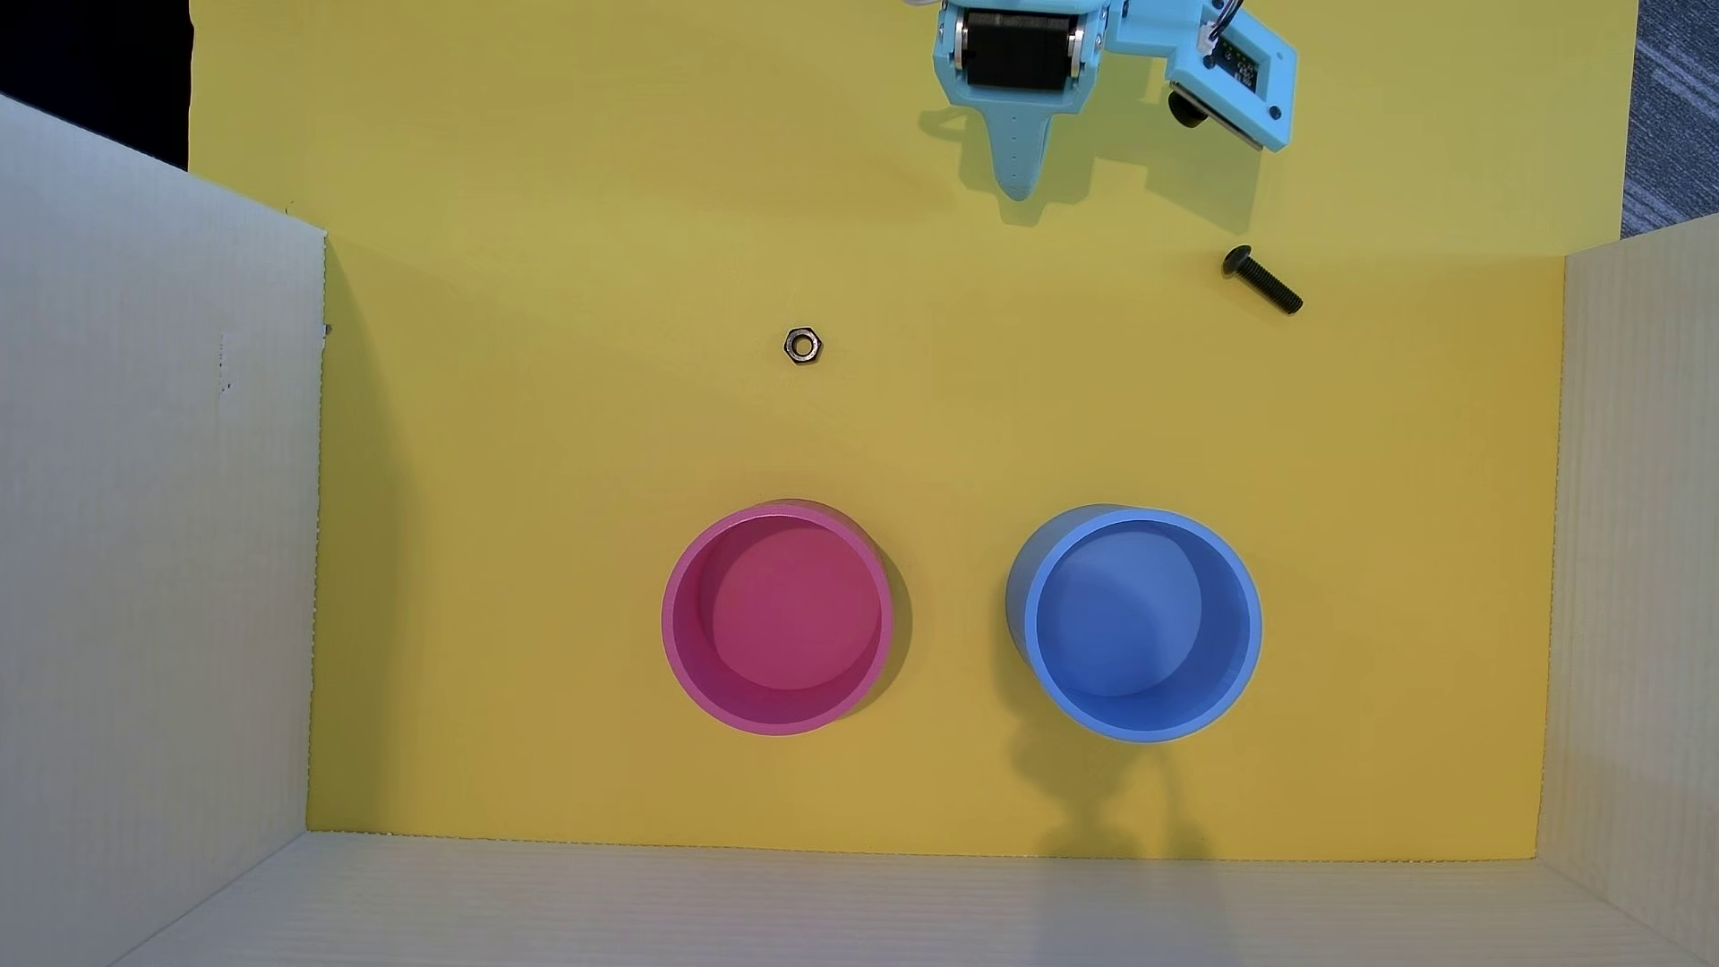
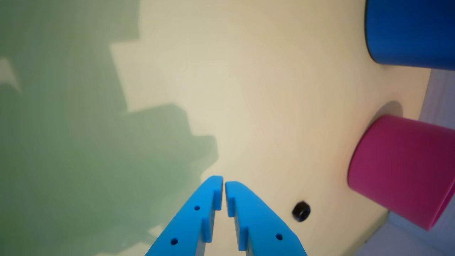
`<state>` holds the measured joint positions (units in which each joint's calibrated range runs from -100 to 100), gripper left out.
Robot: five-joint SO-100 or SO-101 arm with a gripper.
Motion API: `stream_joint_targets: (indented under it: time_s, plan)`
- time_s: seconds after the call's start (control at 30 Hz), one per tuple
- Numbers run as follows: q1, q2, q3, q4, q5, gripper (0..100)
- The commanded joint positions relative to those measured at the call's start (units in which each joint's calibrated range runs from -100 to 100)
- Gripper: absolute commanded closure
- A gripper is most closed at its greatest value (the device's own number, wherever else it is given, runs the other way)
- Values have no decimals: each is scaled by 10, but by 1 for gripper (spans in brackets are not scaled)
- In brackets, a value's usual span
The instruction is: Pick up the bolt and place it in the pink box
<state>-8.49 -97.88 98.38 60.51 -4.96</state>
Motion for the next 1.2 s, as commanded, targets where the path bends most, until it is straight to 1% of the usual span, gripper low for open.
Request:
stream_joint_targets:
  time_s: [0.0, 0.63, 0.77, 1.0, 1.17]
  plan:
    - [18, -3, -26, -1, -7, 99]
    - [15, -3, -33, -1, -3, 99]
    - [9, -3, -89, -1, -3, 99]
    - [-67, 7, -182, 20, -2, 99]
    - [-69, 7, -245, 21, -2, 99]
